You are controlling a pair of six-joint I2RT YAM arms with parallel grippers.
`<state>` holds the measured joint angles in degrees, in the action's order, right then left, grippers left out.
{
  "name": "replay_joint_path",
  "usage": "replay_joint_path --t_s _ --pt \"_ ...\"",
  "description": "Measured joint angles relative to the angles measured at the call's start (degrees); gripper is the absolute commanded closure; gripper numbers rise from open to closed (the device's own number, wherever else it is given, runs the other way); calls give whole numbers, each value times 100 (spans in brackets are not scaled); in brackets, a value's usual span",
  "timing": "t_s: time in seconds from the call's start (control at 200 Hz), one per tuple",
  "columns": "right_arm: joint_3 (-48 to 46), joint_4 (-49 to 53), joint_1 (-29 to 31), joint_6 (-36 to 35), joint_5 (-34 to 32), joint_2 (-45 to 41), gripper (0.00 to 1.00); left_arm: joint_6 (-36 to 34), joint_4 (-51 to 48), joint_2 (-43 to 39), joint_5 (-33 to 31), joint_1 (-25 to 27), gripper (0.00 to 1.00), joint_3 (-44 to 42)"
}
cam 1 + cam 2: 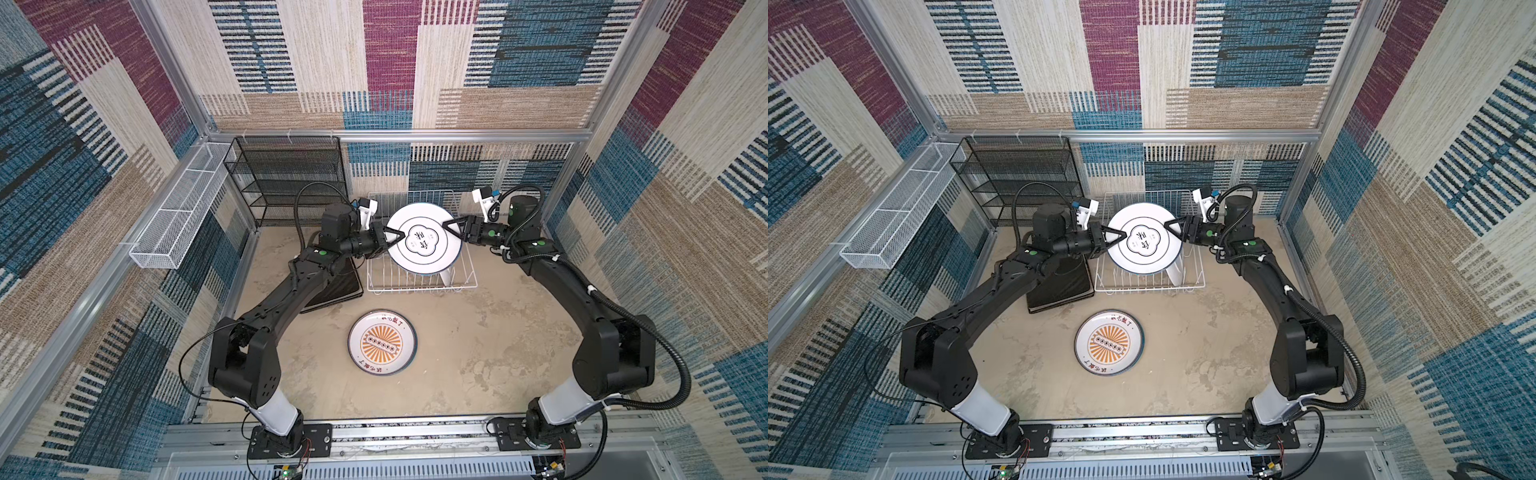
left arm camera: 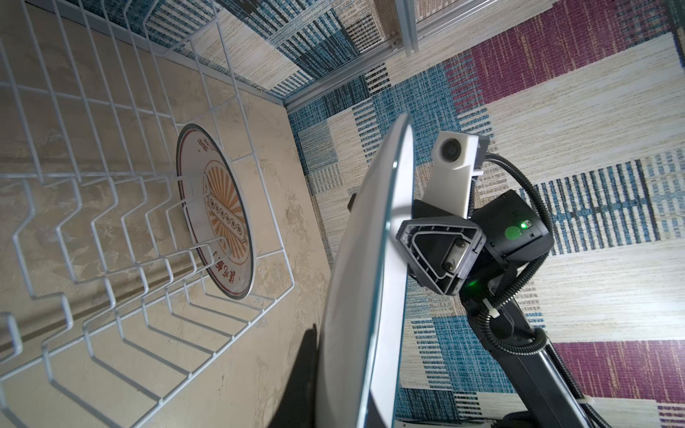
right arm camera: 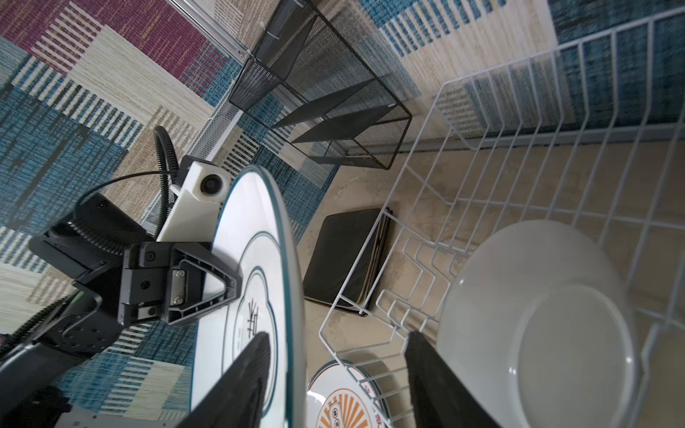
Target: Unload the plates from the dish rack
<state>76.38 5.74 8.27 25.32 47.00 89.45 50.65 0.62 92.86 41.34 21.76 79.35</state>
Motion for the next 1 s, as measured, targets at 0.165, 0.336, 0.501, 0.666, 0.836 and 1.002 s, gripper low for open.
replay_joint_path --t_s 0.165,0.336,0.501,0.666,0.836,1.002 --pt "-345 -81 0 -927 -601 -603 0 -144 -514 -485 -164 -61 100 -105" --pt "-802 -188 -2 -1893 -861 -1106 0 -313 -1305 -1209 -479 -114 100 -426" --pt "-1506 -332 31 -2889 -820 -1711 0 -509 -2166 -2083 -903 -181 100 -957" --pt "-2009 -435 92 -3947 -601 -2260 0 -623 -2839 -2894 -1279 -295 100 -1611" --pt "-2253 -162 212 -5064 -291 -2603 0 -715 -3292 -3515 -1475 -328 100 -2293" --pt "-2450 293 385 -5914 -55 -2874 0 -730 -3668 -3853 -1598 -337 100 -2782"
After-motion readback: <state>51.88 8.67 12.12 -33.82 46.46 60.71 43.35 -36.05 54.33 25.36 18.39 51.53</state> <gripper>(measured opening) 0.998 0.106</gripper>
